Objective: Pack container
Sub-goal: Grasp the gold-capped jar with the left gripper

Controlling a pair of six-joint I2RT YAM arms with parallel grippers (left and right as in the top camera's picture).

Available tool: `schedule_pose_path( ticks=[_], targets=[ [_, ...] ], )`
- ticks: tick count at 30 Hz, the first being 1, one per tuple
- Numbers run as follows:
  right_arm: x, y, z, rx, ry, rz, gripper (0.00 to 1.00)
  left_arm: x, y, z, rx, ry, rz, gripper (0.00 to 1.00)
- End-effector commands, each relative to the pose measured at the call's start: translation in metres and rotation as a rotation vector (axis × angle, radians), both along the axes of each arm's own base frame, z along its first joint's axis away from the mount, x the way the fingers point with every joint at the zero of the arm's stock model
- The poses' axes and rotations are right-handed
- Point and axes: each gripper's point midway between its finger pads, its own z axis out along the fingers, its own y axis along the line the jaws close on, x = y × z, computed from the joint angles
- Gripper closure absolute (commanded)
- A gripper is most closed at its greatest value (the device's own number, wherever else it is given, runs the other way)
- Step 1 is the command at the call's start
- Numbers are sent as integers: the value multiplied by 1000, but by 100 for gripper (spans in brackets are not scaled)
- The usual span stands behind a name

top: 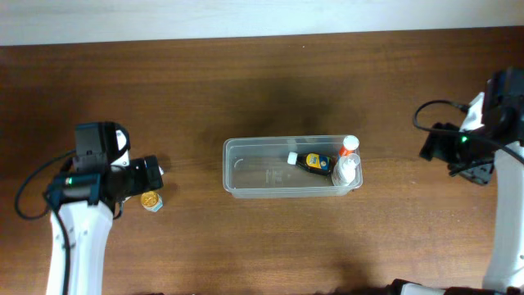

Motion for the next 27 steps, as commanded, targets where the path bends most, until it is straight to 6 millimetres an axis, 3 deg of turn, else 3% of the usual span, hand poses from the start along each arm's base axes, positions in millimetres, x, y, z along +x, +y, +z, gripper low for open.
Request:
schedule_pose_path(
  ticks=[1,8,16,18,22,27],
  targets=[
    [-5,8,-19,22,43,29,23,10,1,-17,3,55,-17,1],
    [-9,8,-40,22,79,33,23,24,-4,-44,-43,103,-33,1],
    [-7,7,-41,19,70,36,23,41,-6,-55,-53,87,-63,1],
    [-7,7,-41,18,69,42,23,35,-7,-58,-57,115,-68,1],
    [-7,7,-41,18,69,42,23,-2,-12,-66,-104,260,10,1],
    [-7,7,-41,18,69,42,23,-23,-15,-79,-128,341,78,1]
  ],
)
